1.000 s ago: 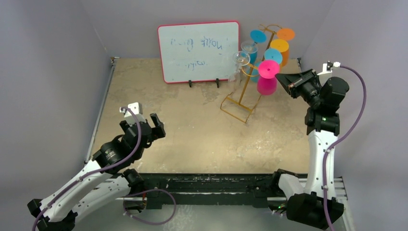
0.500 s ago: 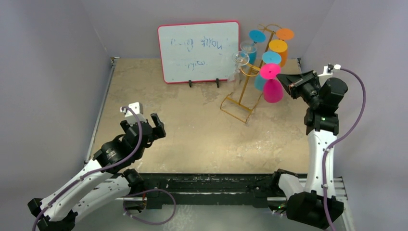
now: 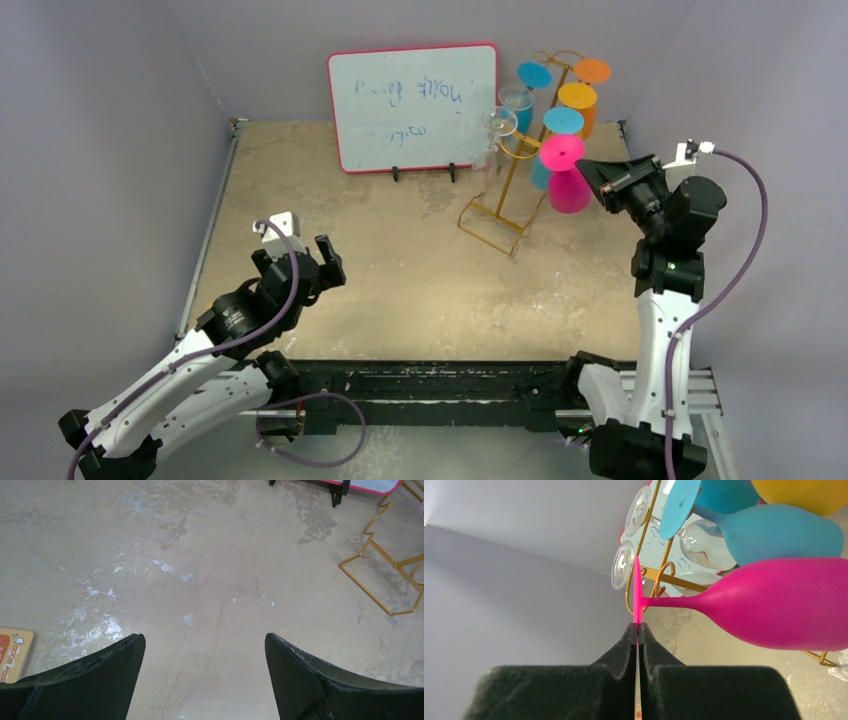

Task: Take the wine glass off the wine glass rack
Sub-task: Pick up the wine glass from the wine rack, then place the wine glass at the center of the board.

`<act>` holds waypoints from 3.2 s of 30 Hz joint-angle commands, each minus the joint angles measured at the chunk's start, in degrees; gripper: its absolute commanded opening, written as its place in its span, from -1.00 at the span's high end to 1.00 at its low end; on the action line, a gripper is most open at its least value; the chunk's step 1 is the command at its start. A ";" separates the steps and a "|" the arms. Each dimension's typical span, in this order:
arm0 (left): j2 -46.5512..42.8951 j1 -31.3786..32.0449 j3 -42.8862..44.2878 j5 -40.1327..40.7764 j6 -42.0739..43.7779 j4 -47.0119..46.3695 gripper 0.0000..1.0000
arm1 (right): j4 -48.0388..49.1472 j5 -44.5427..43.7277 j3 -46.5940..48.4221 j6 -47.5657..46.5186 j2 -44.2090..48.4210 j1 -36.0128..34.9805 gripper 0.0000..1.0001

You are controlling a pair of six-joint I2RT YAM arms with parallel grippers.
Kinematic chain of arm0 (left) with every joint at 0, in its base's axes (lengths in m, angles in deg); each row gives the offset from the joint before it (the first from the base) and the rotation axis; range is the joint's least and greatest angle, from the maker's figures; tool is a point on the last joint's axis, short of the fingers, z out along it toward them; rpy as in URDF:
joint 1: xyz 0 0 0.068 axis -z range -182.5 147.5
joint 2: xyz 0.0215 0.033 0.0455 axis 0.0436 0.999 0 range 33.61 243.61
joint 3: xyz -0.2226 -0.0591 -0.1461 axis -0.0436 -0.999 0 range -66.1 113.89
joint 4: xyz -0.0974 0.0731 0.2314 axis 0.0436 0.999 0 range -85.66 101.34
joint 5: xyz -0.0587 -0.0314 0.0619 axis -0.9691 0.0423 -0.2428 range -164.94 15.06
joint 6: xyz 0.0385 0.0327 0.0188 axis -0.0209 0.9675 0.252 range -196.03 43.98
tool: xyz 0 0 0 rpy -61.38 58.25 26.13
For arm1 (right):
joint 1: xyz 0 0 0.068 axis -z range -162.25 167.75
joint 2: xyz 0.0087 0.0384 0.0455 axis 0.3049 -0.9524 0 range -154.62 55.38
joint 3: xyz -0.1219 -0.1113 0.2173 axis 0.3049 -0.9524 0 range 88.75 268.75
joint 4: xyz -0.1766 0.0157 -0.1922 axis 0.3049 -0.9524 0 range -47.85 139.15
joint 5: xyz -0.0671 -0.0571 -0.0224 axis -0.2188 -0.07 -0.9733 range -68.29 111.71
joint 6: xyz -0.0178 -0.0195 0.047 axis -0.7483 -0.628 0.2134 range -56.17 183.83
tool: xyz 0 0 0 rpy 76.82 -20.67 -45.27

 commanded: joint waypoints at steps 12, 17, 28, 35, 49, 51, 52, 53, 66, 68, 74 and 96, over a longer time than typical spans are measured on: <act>-1.87 0.00 0.34 1.62 -1.77 -1.09 -0.77 | -6.32 -0.63 -2.07 -8.87 7.22 0.29 1.00; -3.22 0.01 0.45 -2.26 -2.31 -2.68 -0.78 | -8.64 1.59 -4.19 -12.58 9.37 0.21 1.00; 2.27 0.01 -2.35 -26.65 -6.99 -26.32 -0.75 | -15.94 18.35 -11.60 -24.29 13.02 0.21 1.00; 15.98 0.84 -5.69 -41.36 -15.19 -52.86 -0.74 | -22.22 26.57 -14.54 -32.57 12.14 -0.05 1.00; 42.44 11.25 1.99 -48.18 -21.24 -82.24 -0.56 | -21.60 30.20 -17.45 -32.52 12.68 -2.23 1.00; 43.64 11.66 2.35 -48.22 -21.40 -83.71 -0.49 | -21.84 30.15 -17.45 -32.51 12.88 -2.34 1.00; 44.11 11.76 2.52 -48.39 -21.46 -84.50 -0.45 | -21.94 30.27 -17.58 -32.60 12.96 -2.34 1.00; 44.58 11.77 2.55 -48.59 -21.59 -85.09 -0.42 | -21.88 30.50 -17.73 -32.53 13.03 -2.40 1.00; 49.58 11.94 1.86 -51.96 -24.85 -93.22 0.90 | -20.18 32.95 -18.79 -31.50 13.51 -3.26 0.95; 49.17 11.92 1.72 -52.21 -24.90 -93.21 1.00 | -19.43 33.34 -18.71 -30.77 13.66 -3.50 0.81; 46.15 12.03 0.35 -53.06 -24.50 -92.54 1.00 | -17.36 33.95 -17.81 -29.63 14.40 -5.74 0.32; 26.20 12.00 -3.62 -46.73 -12.17 -64.34 0.92 | 9.55 22.90 -21.96 -12.57 11.08 -30.02 1.00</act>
